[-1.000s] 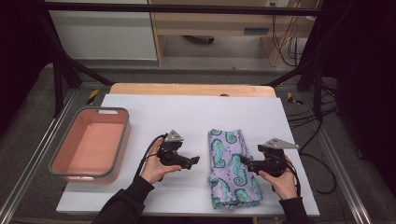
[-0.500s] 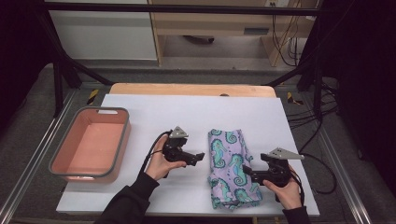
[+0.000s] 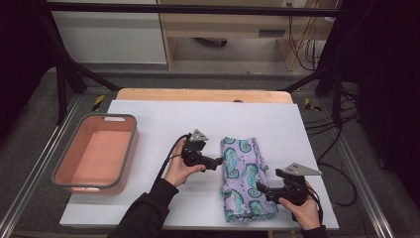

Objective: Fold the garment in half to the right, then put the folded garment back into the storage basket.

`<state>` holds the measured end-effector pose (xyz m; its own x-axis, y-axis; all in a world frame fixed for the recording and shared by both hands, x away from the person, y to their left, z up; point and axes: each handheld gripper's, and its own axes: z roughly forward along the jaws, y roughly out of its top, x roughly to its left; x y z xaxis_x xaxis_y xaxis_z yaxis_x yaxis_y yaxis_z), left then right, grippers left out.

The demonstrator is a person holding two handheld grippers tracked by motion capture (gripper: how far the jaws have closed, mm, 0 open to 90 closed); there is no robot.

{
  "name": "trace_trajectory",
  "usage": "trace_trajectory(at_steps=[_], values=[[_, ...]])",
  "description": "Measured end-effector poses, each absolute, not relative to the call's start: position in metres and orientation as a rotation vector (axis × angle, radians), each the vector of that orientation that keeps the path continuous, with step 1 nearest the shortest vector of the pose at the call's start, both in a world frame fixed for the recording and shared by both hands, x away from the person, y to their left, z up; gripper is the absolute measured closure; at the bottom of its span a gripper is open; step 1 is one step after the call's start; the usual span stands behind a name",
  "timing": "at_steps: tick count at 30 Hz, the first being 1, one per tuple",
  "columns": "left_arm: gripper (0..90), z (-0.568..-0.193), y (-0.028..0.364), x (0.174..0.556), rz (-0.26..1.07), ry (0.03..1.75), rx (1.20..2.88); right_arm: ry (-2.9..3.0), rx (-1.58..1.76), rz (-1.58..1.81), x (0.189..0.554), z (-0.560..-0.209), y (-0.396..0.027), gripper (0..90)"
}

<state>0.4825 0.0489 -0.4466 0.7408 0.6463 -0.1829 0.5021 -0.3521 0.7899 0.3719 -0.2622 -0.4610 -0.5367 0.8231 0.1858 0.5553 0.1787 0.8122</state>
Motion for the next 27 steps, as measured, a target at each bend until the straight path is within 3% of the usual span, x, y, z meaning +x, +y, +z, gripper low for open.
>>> trace_trajectory(at_steps=[19, 27], values=[[5.3, -0.455, 0.025, 0.504, 0.246, 0.903, 2.017, 2.170, 1.321, 1.286, 0.361, -0.464, -0.262, 4.9], [10.7, -0.461, 0.023, 0.513, 0.271, 0.950, 1.969, 2.170, 1.328, 1.289, 0.358, -0.465, -0.262, 4.8]])
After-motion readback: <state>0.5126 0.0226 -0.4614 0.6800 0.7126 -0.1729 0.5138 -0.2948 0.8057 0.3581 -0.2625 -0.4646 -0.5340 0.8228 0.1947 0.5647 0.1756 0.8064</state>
